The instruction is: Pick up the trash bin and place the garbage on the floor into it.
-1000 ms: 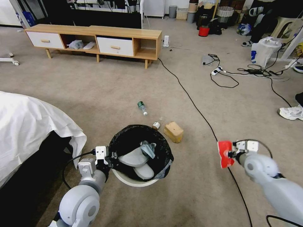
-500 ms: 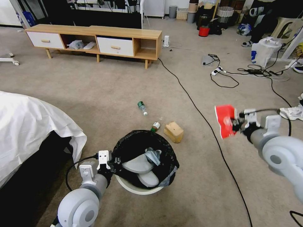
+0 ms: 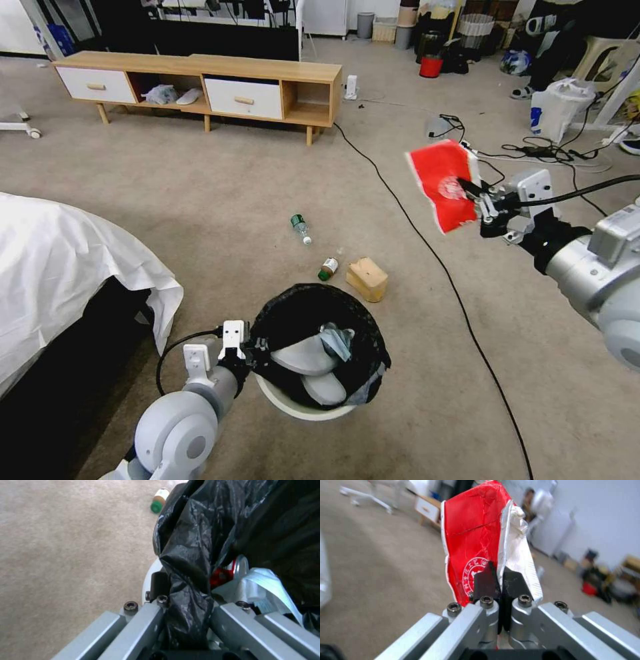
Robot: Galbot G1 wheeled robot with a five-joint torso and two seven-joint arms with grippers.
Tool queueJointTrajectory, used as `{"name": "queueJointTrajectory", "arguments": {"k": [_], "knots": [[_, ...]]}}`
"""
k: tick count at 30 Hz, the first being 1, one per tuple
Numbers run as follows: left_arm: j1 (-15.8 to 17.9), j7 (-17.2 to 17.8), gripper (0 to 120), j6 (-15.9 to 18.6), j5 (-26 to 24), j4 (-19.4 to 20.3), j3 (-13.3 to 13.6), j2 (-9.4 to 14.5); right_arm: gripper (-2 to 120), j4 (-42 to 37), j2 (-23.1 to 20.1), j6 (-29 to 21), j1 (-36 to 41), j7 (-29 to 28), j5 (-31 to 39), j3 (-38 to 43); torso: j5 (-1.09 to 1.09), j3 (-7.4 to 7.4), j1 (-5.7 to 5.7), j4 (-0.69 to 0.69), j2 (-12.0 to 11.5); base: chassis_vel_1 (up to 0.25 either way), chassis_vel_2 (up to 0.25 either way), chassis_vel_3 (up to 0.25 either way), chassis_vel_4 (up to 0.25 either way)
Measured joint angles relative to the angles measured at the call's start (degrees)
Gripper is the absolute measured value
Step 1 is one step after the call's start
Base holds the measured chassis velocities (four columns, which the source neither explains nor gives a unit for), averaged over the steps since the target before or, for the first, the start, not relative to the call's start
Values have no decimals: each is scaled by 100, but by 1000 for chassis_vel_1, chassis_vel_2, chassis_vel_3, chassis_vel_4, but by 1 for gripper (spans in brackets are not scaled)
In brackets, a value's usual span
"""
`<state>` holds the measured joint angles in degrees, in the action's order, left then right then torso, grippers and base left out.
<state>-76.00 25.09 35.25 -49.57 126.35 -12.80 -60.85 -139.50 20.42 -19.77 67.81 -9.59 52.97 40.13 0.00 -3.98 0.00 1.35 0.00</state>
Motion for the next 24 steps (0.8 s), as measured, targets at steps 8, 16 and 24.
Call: {"name": "queueJointTrajectory", "arguments": {"k": [8,16,24], "knots": [[356,53,1,25,-193,-204,343,-58,0,-333,-283,427,-87,379,59,183,1,0,0,-1,0,0,0,0,0],[1019,124,1,28,-397,-592,951,-259,0,-418,-535,845,-35,709,437,467,0,-1,0,0,0,0,0,0,0],[1866,390,1,61,-792,-943,1494,-749,0,-398,-544,943,281,871,627,654,2,-1,0,0,0,0,0,0,0]]}}
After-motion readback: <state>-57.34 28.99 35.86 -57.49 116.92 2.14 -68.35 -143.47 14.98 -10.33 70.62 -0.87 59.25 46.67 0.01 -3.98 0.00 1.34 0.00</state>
